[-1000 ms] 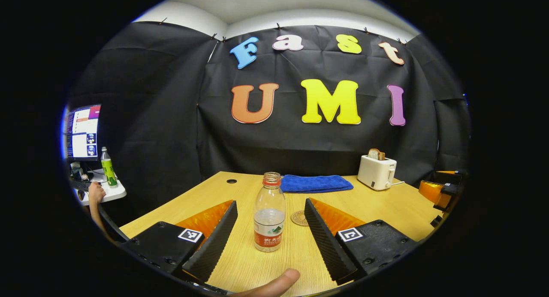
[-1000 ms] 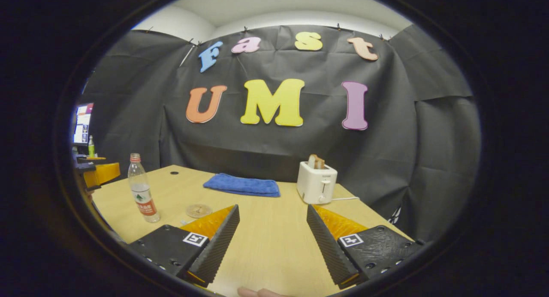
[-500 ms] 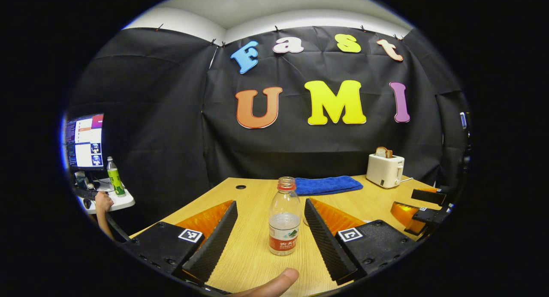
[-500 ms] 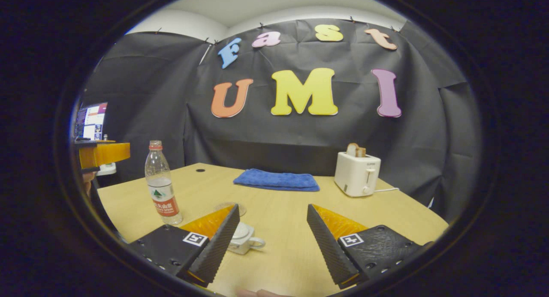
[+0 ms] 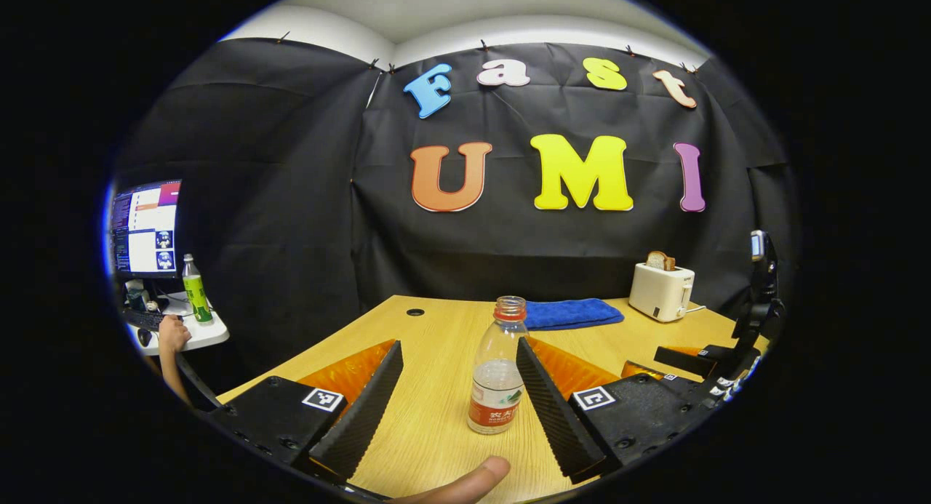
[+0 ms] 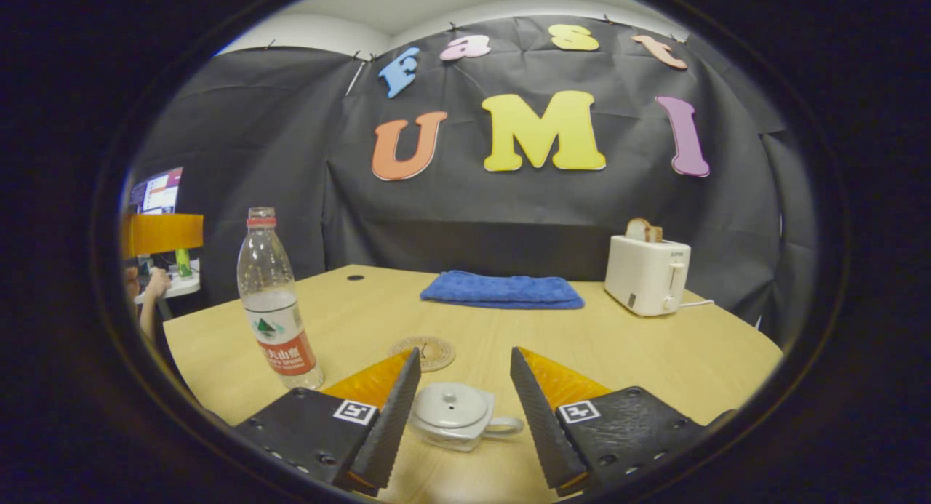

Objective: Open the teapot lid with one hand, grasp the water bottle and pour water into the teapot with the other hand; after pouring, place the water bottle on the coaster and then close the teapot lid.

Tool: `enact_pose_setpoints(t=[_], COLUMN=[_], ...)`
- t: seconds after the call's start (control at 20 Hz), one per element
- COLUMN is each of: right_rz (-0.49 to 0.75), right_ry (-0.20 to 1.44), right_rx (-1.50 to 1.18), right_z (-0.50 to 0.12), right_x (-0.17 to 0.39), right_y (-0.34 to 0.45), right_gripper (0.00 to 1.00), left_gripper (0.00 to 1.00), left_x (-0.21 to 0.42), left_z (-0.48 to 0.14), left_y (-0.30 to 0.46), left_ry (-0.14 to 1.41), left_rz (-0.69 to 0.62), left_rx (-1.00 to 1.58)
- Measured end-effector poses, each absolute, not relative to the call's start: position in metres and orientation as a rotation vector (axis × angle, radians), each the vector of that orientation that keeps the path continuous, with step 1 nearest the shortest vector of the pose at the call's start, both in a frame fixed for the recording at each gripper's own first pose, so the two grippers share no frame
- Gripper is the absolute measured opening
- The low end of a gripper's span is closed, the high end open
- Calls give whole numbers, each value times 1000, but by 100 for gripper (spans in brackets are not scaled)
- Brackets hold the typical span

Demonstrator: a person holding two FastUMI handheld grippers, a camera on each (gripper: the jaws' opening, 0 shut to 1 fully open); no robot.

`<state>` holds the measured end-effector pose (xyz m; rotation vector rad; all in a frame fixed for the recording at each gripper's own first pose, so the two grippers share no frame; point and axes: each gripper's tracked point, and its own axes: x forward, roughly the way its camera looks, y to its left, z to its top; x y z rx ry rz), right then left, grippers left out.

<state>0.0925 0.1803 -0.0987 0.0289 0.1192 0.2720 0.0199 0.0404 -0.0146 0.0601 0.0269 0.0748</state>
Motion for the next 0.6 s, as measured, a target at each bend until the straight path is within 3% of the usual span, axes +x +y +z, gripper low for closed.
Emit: enact_pose_setpoints(t=[0.05, 0.25, 0.35, 0.45, 0.55, 0.6], right_rz=[270, 287, 300, 311, 313, 315], right_ry=[123, 136, 144, 145, 142, 138], right_rx=[32, 52, 39, 39, 35, 24], right_z=[-102, -109, -114, -112, -113, -112], right_x=[94, 97, 99, 98, 100, 100], right_y=[182, 188, 191, 190, 190, 191], right_gripper=[70, 34, 21, 8, 8, 1], left_gripper=[98, 98, 98, 98, 98, 98], left_x=[21, 22, 22, 24, 25, 27], left_z=[-15, -17, -17, -17, -19, -19], left_y=[43, 48, 46, 42, 38, 38], left_ry=[30, 33, 33, 29, 25, 21], left_rz=[77, 85, 79, 63, 48, 36], left_rx=[67, 70, 73, 77, 75, 73])
